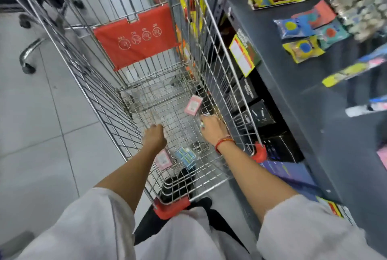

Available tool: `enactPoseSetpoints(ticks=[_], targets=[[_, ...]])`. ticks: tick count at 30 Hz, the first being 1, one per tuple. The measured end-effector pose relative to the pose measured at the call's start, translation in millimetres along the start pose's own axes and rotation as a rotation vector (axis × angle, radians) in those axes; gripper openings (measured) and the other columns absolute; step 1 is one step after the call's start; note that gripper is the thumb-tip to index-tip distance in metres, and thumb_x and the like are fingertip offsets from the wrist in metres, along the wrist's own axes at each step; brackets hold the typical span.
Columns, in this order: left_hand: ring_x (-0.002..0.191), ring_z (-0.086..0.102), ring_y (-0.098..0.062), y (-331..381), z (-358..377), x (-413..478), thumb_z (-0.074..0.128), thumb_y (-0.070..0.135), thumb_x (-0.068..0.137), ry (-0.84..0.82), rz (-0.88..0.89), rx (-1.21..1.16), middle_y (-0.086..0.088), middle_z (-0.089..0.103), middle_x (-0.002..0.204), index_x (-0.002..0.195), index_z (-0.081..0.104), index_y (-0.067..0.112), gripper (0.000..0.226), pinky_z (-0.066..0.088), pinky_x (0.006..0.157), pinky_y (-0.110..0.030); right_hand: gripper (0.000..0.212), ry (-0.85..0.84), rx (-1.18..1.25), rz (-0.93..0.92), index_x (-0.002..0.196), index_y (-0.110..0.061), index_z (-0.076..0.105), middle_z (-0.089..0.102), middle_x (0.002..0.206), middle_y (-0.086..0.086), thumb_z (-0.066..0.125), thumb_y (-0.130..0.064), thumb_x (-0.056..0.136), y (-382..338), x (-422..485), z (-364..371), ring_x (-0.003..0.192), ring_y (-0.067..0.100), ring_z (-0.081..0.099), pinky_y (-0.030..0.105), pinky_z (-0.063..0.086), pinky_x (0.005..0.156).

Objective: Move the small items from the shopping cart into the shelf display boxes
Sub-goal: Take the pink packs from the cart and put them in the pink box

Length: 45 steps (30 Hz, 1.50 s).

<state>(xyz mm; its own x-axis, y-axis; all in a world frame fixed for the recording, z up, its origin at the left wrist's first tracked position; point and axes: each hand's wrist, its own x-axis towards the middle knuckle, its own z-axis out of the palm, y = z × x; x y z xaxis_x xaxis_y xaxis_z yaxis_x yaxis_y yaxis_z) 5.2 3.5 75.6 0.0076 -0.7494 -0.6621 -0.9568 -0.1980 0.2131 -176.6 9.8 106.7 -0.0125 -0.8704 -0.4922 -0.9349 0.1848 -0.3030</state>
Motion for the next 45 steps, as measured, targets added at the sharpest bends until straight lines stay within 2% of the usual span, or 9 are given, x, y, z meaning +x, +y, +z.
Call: enactPoseSetpoints(ticks=[4,9,12,16,22,29,35,43,45], targets=[[0.109,0.059,-0.036,-16.7,27.0,26.0,0.063,0.011,0.086,-0.129,-0.117,-0.017,-0.021,0.056,0.123,0.118,0.054,-0.001,0.036,0.051,0.091,-0.043,0.026,-0.013,0.021,0.054,0.115,-0.004,0.061,0.065,0.112,0.018,0.057,-0.012,0.09,6.9,40.3,16.6,0.098,0.029,0.065,0.024,0.044,0.068],[0.121,0.051,-0.033,-15.0,63.4,40.8,0.066,0.035,0.086,-0.17,-0.283,-0.1,-0.021,0.047,0.135,0.124,0.049,-0.004,0.057,0.047,0.098,-0.04,0.033,-0.061,0.014,0.058,0.122,-0.005,0.054,0.054,0.127,0.018,0.056,-0.014,0.091,0.2,87.6,45.6,0.113,0.03,0.055,0.036,0.047,0.091],[0.114,0.055,-0.029,-16.7,74.8,47.4,0.067,0.04,0.083,-0.136,-0.35,-0.048,-0.022,0.04,0.139,0.131,0.042,-0.003,0.069,0.051,0.092,-0.035,0.048,-0.078,0.028,0.058,0.132,-0.005,0.043,0.038,0.14,0.018,0.06,-0.018,0.089,-4.7,108.9,61.9,0.12,0.032,0.048,0.041,0.046,0.098],[0.078,0.055,-0.017,-21.8,84.2,58.4,0.064,0.033,0.088,-0.181,-0.363,0.058,-0.018,0.061,0.117,0.116,0.056,-0.002,0.046,0.049,0.064,-0.025,0.066,-0.09,0.048,0.11,0.141,-0.008,0.029,0.021,0.148,0.02,0.063,-0.022,0.087,-8.0,133.8,69.9,0.127,0.034,0.038,0.043,0.047,0.098],[0.09,0.065,-0.02,-15.0,90.2,63.4,0.066,0.025,0.086,-0.265,-0.325,0.286,-0.009,0.066,0.11,0.111,0.062,0.003,0.034,0.053,0.064,-0.029,0.094,-0.057,0.339,0.486,0.147,-0.004,0.012,0.03,0.145,0.022,0.066,-0.043,0.082,-7.1,170.6,67.5,0.129,0.036,0.04,0.044,0.04,0.105],[0.098,0.065,-0.027,-4.4,100.5,54.8,0.073,0.026,0.079,-0.283,-0.364,0.323,-0.009,0.065,0.111,0.119,0.054,0.001,0.05,0.06,0.072,-0.039,0.074,-0.055,0.28,0.462,0.134,-0.007,0.031,0.037,0.136,0.019,0.074,-0.03,0.078,2.2,169.0,68.2,0.122,0.036,0.046,0.042,0.044,0.099],[0.118,0.05,-0.042,11.2,119.7,36.5,0.072,0.017,0.081,-0.255,-0.298,0.298,-0.019,0.039,0.131,0.138,0.03,-0.003,0.073,0.055,0.088,-0.047,0.071,0.001,0.239,0.365,0.127,-0.008,0.036,0.051,0.126,0.019,0.077,-0.03,0.072,3.4,139.1,68.4,0.112,0.035,0.054,0.04,0.047,0.092],[0.113,0.051,-0.037,8.0,107.7,21.0,0.073,0.004,0.077,-0.071,-0.385,-0.094,-0.021,0.034,0.133,0.135,0.034,0.0,0.07,0.054,0.09,-0.043,0.062,0.057,0.277,0.259,0.119,-0.005,0.043,0.051,0.117,0.014,0.075,-0.03,0.073,-2.8,95.4,55.2,0.1,0.029,0.056,0.024,0.039,0.066],[0.108,0.056,-0.033,5.1,95.0,20.5,0.073,0.013,0.08,-0.035,-0.398,-0.166,-0.019,0.046,0.124,0.123,0.048,-0.002,0.051,0.055,0.09,-0.043,0.036,0.006,0.332,0.274,0.101,-0.007,0.051,0.043,0.106,0.009,0.072,-0.025,0.077,-1.4,85.2,54.3,0.09,0.023,0.048,0.015,0.03,0.054]])
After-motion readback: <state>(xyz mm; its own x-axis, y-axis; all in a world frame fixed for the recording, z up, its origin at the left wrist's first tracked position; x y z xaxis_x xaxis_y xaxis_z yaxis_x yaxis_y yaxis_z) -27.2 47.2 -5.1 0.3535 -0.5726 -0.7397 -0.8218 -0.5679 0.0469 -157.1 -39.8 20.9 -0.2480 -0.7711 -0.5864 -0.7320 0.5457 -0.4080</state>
